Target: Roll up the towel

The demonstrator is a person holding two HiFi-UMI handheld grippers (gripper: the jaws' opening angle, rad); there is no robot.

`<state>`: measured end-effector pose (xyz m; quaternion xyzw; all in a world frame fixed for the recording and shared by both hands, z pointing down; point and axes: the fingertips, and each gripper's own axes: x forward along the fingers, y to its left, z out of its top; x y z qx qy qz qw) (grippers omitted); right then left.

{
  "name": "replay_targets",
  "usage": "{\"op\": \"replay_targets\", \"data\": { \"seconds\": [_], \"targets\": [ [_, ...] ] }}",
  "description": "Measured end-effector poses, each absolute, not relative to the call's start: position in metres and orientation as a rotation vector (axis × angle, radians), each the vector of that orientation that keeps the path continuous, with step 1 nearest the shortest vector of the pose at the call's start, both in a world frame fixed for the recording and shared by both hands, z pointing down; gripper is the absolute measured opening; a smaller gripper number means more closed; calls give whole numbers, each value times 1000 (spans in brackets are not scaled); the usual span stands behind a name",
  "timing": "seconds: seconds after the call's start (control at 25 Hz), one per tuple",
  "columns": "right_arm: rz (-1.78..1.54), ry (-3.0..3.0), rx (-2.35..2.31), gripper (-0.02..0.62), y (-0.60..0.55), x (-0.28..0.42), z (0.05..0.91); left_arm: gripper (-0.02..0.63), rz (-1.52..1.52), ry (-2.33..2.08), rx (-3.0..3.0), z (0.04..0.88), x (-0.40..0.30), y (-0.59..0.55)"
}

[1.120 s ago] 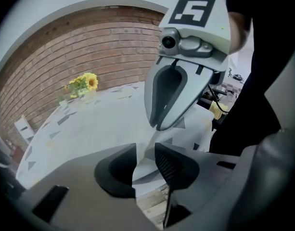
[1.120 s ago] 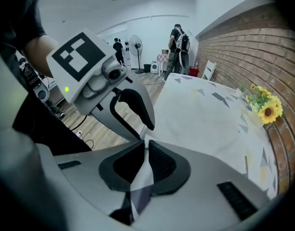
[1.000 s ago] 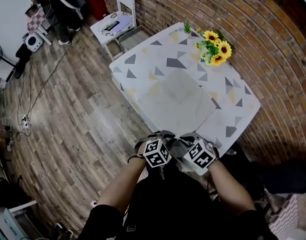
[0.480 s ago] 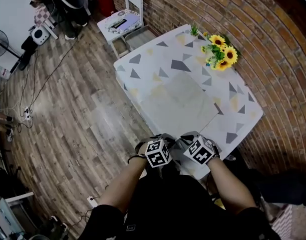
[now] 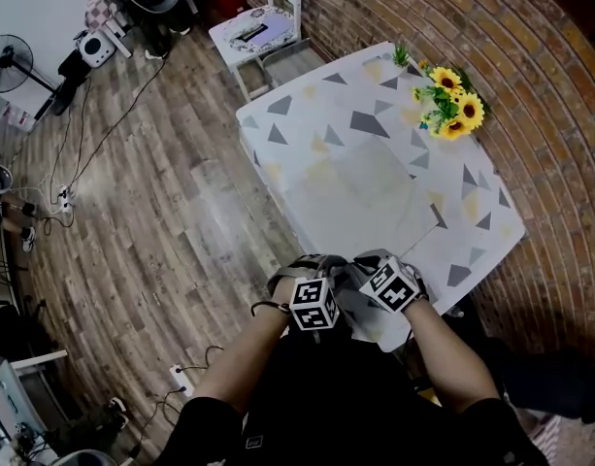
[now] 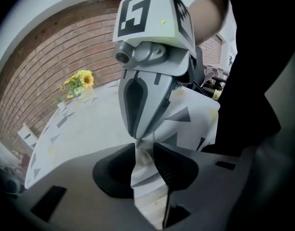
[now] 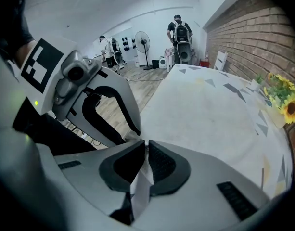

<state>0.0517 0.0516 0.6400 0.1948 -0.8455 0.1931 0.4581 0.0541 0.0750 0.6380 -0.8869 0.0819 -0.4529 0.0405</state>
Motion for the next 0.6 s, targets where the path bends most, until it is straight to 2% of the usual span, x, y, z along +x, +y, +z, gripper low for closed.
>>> {"op": "replay_targets", "data": {
  "seconds": [0.2, 0.4, 0.6],
  "targets": [
    [495, -2083, 537, 53, 42, 58, 635, 114, -1415, 204, -2705, 644, 56, 77],
    [473, -2113, 616, 81, 33, 73, 620, 57, -1418, 200, -2744, 644, 57, 72],
    [416, -2163, 442, 100, 63, 65, 618, 41, -1415, 251, -2831, 640, 55, 64]
  ]
}}
